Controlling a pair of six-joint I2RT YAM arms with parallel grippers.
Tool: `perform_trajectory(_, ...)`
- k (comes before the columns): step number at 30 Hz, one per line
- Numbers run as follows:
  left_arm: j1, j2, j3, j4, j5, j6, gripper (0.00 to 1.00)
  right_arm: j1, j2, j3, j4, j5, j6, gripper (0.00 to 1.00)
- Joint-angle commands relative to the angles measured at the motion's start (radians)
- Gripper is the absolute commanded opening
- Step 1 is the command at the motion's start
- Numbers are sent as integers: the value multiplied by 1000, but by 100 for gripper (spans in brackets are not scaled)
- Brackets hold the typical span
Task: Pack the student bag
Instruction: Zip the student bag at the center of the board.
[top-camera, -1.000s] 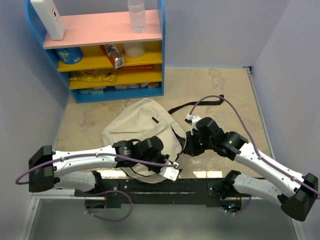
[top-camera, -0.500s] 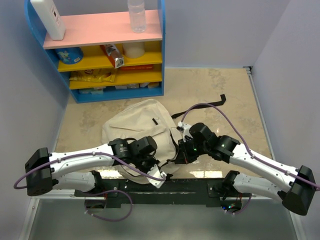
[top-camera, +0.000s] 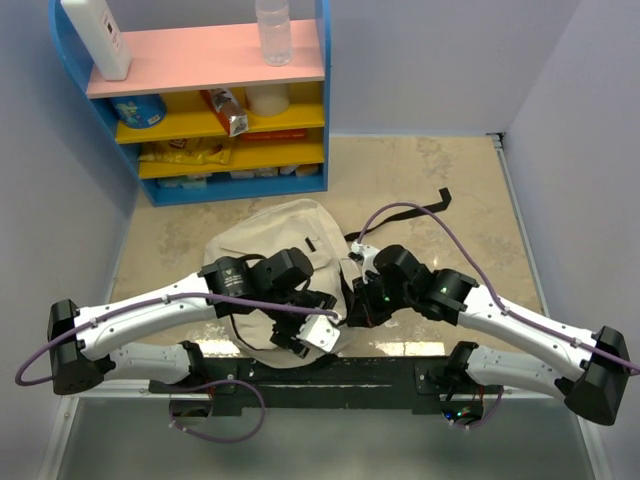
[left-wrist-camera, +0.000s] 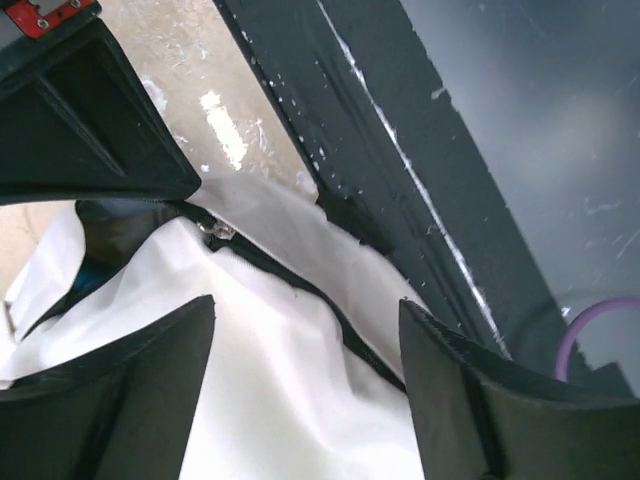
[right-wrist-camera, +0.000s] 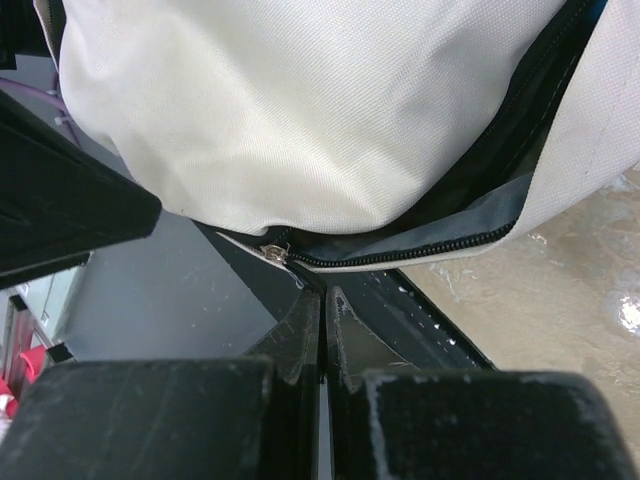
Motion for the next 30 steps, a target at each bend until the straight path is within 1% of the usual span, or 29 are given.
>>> perform_trajectory(1,-22,24,-7,97,72,-155,84,9,-22,12,-2,31,3,0)
perform_trajectory(2,-39,21,-45,124,44,-182,84,8,-25,12,-5,31,3,0)
perform_trajectory(3,-54,16,-63,181,-17,-204,84,9,-25,12,-8,31,3,0)
perform_trajectory(6,-85,22,-114,261,-76,-300,80,9,-42,12,-37,35,3,0)
perform_trajectory(9,-99,8,-168,336,-169,-379,70,9,-63,8,-63,29,7,0)
perform_trajectory(10,-101,5,-180,348,-212,-389,65,9,-68,6,-72,26,10,0)
perform_trajectory(12,-102,1,-203,386,-257,-405,58,9,-80,2,-77,12,15,0)
perform_trajectory(13,-101,1,-205,397,-308,-408,53,9,-83,-3,-77,9,21,0)
perform_trajectory(16,-101,5,-188,427,-361,-422,47,11,-92,-6,-83,5,26,0)
perform_trajectory(18,-101,7,-183,443,-398,-426,46,11,-95,-8,-80,1,29,0)
perform_trajectory(19,-101,7,-183,448,-399,-423,44,12,-94,-6,-78,1,30,0)
perform_trajectory(21,-101,5,-197,444,-368,-415,44,12,-94,-1,-77,3,32,0)
perform_trajectory(23,-101,4,-218,442,-338,-411,39,15,-88,8,-77,11,30,0)
perform_trajectory(24,-101,2,-223,443,-311,-408,35,14,-83,12,-75,20,27,0)
perform_trajectory(26,-102,1,-226,439,-275,-394,14,14,-66,26,-75,27,23,0)
perform_trajectory(28,-102,1,-225,433,-246,-389,0,14,-42,43,-94,50,9,0)
perform_trajectory(30,-102,-2,-216,411,-196,-368,0,12,-23,55,-106,81,4,0)
